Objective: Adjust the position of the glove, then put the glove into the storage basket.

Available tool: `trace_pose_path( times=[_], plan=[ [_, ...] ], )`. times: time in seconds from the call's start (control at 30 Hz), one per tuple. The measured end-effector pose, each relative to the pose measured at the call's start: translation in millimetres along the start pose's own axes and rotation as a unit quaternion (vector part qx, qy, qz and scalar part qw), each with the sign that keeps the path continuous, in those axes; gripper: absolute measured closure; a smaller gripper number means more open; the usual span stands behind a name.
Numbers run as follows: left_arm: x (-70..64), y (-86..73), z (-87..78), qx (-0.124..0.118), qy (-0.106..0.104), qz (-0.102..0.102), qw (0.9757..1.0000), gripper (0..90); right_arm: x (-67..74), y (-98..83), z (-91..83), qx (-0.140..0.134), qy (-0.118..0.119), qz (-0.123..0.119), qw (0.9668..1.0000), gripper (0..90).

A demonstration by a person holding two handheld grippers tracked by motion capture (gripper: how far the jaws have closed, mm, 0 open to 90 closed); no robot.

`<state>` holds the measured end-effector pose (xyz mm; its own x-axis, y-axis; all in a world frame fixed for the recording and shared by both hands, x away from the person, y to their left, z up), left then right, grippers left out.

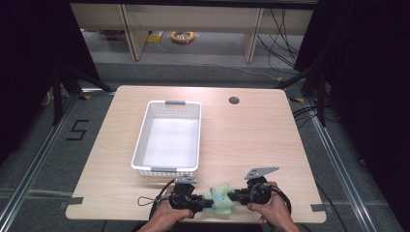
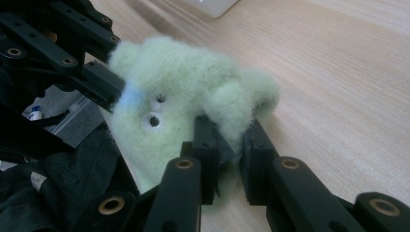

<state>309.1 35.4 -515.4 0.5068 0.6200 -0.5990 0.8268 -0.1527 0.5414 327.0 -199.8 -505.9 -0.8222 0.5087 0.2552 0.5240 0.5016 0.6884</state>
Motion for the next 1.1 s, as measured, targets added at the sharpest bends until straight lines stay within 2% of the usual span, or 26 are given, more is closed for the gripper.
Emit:
trace_pose_path(
  times=[0.03,0.07,0.17,0.27,0.3,0.33,0.5,0.6,0.63,0.67,0.7,0.73,0.77,0.87,0.93,0.97,1.07,1.1],
  plan=[
    [0.9,0.5,-0.2,0.000,-0.012,-0.001,0.9999,70.2,0.3,0.4,0.0,-0.004,-0.001,0.003,1.0000,79.7],
    [0.6,1.1,-0.9,-0.001,-0.013,-0.003,0.9999,70.3,0.4,1.0,-0.4,-0.005,0.007,0.001,1.0000,79.8],
    [0.6,3.2,-3.7,-0.005,-0.013,-0.001,0.9999,70.3,3.9,3.9,-3.9,-0.014,-0.004,-0.001,0.9999,79.9],
    [-0.9,4.2,-7.2,-0.008,-0.018,0.003,0.9998,70.3,5.4,5.0,-4.9,-0.019,0.003,-0.002,0.9998,80.0],
    [-1.4,4.2,-8.4,-0.008,-0.016,0.003,0.9998,70.3,7.1,5.4,-4.8,-0.021,0.007,0.002,0.9997,80.0],
    [-2.2,4.0,-8.7,-0.012,-0.015,0.003,0.9998,70.3,7.6,6.1,-6.1,-0.020,-0.002,0.000,0.9998,80.0],
    [-2.3,4.6,-11.3,-0.010,-0.017,0.009,0.9998,70.3,8.2,7.4,-4.3,-0.023,-0.008,-0.003,0.9997,80.0],
    [-2.2,5.4,-12.3,-0.008,-0.017,0.011,0.9998,70.3,8.7,7.8,-4.9,-0.022,0.000,-0.001,0.9998,80.0],
    [-2.5,5.5,-12.5,-0.008,-0.016,0.011,0.9998,70.3,7.7,7.8,-5.3,-0.025,-0.005,-0.008,0.9996,80.0],
    [-2.6,5.7,-12.5,-0.006,-0.017,0.011,0.9998,70.3,7.7,7.9,-4.7,-0.027,0.003,-0.007,0.9996,80.0],
    [-3.0,5.7,-12.3,-0.008,-0.015,0.011,0.9998,70.3,10.4,7.8,-5.0,-0.026,0.008,0.010,0.9996,80.0],
    [-3.7,5.7,-11.9,-0.010,-0.016,0.011,0.9998,70.3,10.8,7.8,-6.0,-0.023,0.003,0.009,0.9997,80.0],
    [-4.5,5.8,-12.1,-0.012,-0.013,0.012,0.9998,70.2,9.8,8.0,-6.3,-0.025,-0.004,-0.002,0.9997,80.0],
    [-5.0,7.8,-14.6,-0.012,-0.017,0.018,0.9996,70.2,11.2,9.7,-7.9,-0.031,0.006,0.002,0.9995,80.0],
    [-6.4,8.6,-17.3,-0.017,-0.007,0.017,0.9997,70.2,10.1,11.9,-9.7,-0.033,0.003,-0.004,0.9994,80.0],
    [-6.9,9.2,-18.8,-0.016,-0.008,0.020,0.9996,70.2,12.6,13.1,-11.4,-0.029,-0.004,0.006,0.9996,80.0],
    [-8.8,11.3,-22.4,-0.024,-0.017,0.026,0.9992,70.2,13.4,16.9,-13.7,-0.036,-0.004,-0.008,0.9993,80.0],
    [-9.9,12.0,-24.3,-0.026,-0.018,0.025,0.9992,70.2,17.0,18.4,-15.3,-0.035,-0.008,0.003,0.9993,80.0]
  ],
)
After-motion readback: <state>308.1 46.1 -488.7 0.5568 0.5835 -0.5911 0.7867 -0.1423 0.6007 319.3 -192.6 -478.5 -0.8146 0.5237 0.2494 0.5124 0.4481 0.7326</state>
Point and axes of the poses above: each handheld gripper's, and its own axes: z roughly forward along the jaws, y roughly out of its top, x roughly to its left, the point moved 2 cm from there along z, roughly forward along the jaws, and after that the axes turned 10 degrees about -z, right-handed, at the moved point
